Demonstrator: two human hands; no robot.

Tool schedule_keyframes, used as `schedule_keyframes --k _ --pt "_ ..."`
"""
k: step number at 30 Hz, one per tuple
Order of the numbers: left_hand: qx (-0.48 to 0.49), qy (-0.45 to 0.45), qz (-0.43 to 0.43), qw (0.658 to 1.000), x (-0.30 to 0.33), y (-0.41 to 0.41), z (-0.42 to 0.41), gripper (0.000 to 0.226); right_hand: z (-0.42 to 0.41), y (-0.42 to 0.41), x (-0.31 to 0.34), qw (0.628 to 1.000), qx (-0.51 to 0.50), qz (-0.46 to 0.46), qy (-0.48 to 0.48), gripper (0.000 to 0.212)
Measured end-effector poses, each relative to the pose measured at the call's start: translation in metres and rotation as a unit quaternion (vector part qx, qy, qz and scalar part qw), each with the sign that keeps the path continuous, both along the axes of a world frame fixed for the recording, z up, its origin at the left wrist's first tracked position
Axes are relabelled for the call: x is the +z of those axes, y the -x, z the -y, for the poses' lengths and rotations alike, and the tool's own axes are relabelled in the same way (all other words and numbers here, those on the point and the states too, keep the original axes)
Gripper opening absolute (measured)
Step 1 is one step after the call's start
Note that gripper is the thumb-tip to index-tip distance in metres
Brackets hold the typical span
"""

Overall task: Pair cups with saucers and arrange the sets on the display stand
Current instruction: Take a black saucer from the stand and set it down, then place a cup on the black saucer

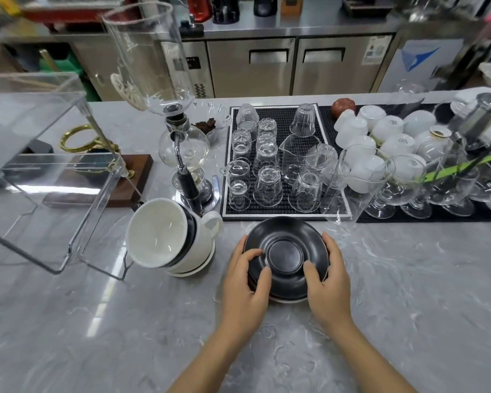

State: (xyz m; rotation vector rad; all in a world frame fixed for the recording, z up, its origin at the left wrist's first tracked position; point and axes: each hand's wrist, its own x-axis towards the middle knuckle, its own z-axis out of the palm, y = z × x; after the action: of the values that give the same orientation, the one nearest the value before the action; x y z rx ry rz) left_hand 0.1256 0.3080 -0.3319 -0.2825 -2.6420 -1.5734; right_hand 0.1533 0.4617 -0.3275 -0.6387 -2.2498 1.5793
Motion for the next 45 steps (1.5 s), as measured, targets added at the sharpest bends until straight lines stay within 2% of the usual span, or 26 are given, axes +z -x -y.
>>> schedule_keyframes --k 8,10,13,16,20,24,28,32,35,38,41,45 --pt "0.027 -0.024 0.042 0.998 0.003 -0.003 0.001 0.055 -0.001 -0.003 0.003 1.000 0.005 -0.002 0.003 0.057" --pt "0.033 -0.062 0.059 0.996 0.001 -0.006 0.003 0.055 -0.004 -0.003 0.003 1.000 -0.002 -0.011 0.019 0.053" --pt "0.056 -0.138 0.057 0.987 -0.003 -0.016 0.007 0.050 -0.012 -0.007 0.004 0.999 -0.012 -0.020 0.040 0.041" --pt "0.084 -0.177 0.053 0.979 -0.001 -0.028 0.010 0.034 -0.023 -0.012 0.003 0.998 -0.034 -0.022 0.053 0.029" --pt "0.103 -0.134 0.069 0.983 0.004 -0.027 0.012 0.018 -0.032 -0.016 0.006 0.999 -0.034 -0.006 0.006 0.016" --pt "0.097 -0.135 0.110 0.980 0.013 -0.020 0.012 0.005 -0.035 -0.011 0.014 0.999 -0.023 0.014 -0.028 0.013" --pt "0.105 -0.147 0.122 0.976 0.015 -0.016 0.015 0.013 -0.035 -0.007 0.021 0.997 -0.023 0.029 -0.062 0.014" --pt "0.102 -0.122 0.052 0.986 0.038 -0.024 0.025 0.019 -0.018 0.002 0.043 0.992 -0.001 -0.028 -0.125 0.015" --pt "0.112 -0.092 -0.055 0.988 0.060 -0.027 0.041 0.013 0.006 0.016 0.066 0.988 0.053 -0.082 -0.117 0.014" --pt "0.154 -0.085 -0.140 0.974 0.076 -0.025 0.065 0.005 0.032 0.033 0.085 0.979 0.119 -0.121 -0.110 0.011" --pt "0.198 -0.093 -0.177 0.960 0.084 -0.020 0.088 0.005 0.052 0.048 0.099 0.972 0.167 -0.137 -0.097 0.009" --pt "0.251 -0.073 -0.180 0.948 0.087 -0.011 0.114 0.020 0.075 0.063 0.113 0.963 0.213 -0.150 -0.069 0.016"
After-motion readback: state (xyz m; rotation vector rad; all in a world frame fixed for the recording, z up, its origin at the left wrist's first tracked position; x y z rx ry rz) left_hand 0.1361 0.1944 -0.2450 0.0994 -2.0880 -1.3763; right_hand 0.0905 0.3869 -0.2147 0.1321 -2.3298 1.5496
